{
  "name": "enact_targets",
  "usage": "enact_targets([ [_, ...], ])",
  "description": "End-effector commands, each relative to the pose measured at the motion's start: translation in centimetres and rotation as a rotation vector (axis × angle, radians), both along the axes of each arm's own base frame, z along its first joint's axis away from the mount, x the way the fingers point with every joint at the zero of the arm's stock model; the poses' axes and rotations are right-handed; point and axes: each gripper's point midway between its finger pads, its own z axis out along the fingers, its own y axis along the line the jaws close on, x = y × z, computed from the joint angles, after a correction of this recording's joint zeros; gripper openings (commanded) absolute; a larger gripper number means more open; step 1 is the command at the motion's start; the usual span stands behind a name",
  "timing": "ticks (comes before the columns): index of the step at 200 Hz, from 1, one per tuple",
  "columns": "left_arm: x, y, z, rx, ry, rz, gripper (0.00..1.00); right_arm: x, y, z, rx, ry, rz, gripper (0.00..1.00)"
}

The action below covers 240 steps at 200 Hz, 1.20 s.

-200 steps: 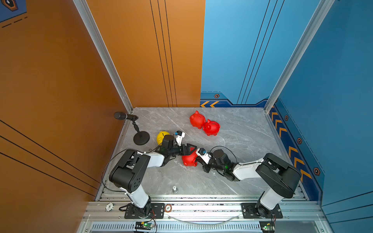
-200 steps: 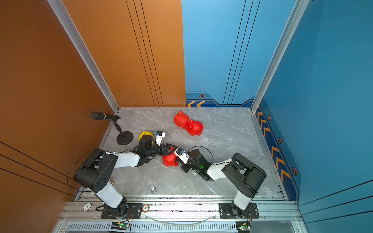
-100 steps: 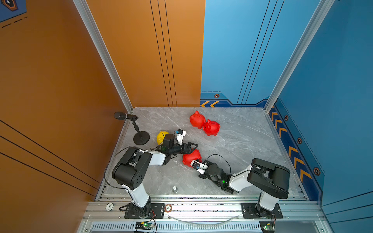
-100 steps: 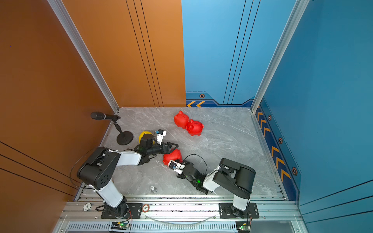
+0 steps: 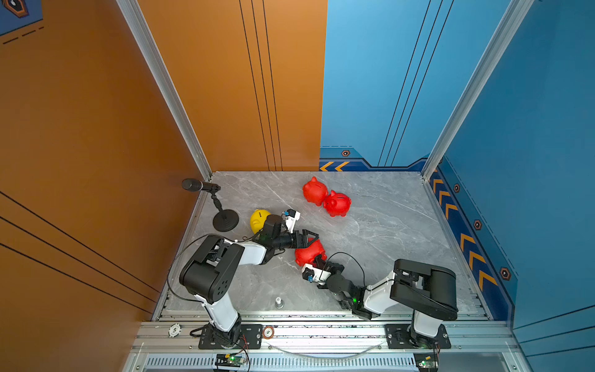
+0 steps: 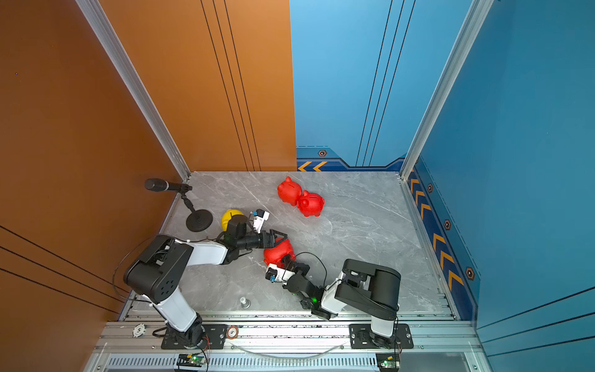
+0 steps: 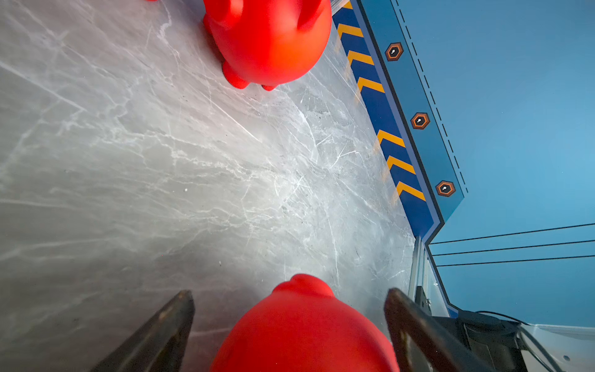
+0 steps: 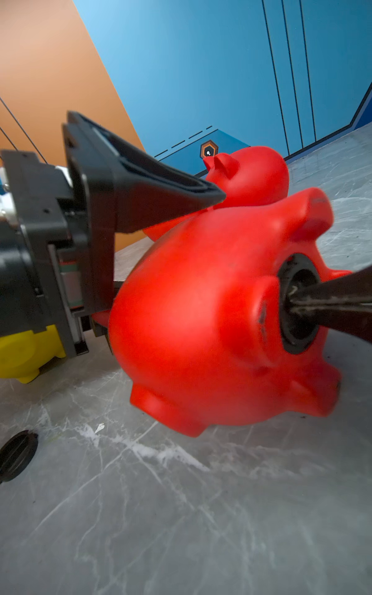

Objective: Open piggy banks
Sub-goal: Open the lid on the piggy bank, then place the lid at the center of the board.

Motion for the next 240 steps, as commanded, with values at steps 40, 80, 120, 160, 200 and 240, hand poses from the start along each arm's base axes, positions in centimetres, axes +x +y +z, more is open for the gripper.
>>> enact_targets([
  [40, -4.3, 2.5, -7.3, 0.194, 0.274, 0.018, 0.93, -1.6, -3.7, -1.3, 0.041, 0.095, -0.021, 0.0],
  [80, -3.8, 2.3, -5.7, 0.192, 0.253, 0.011, 0.94, -1.8, -4.2, -0.5, 0.228, 0.234, 0.028, 0.0],
  [120, -2.6, 1.7, -2.8, 0.151, 0.201, -0.002, 1.0, -1.7, -3.6, 0.7, 0.359, 0.359, 0.106, 0.0],
  [160, -1.4, 1.2, 0.3, 0.112, 0.141, -0.003, 0.98, -2.2, -2.5, 0.6, 0.401, 0.434, 0.153, 0.0],
  [200, -0.5, 1.7, 3.0, 0.099, 0.087, 0.016, 0.98, -2.5, -2.0, 0.5, 0.434, 0.497, 0.174, 0.0],
  [240, -0.2, 2.6, 5.9, 0.075, 0.023, 0.041, 0.98, -2.2, -2.3, 1.3, 0.487, 0.597, 0.169, 0.0],
])
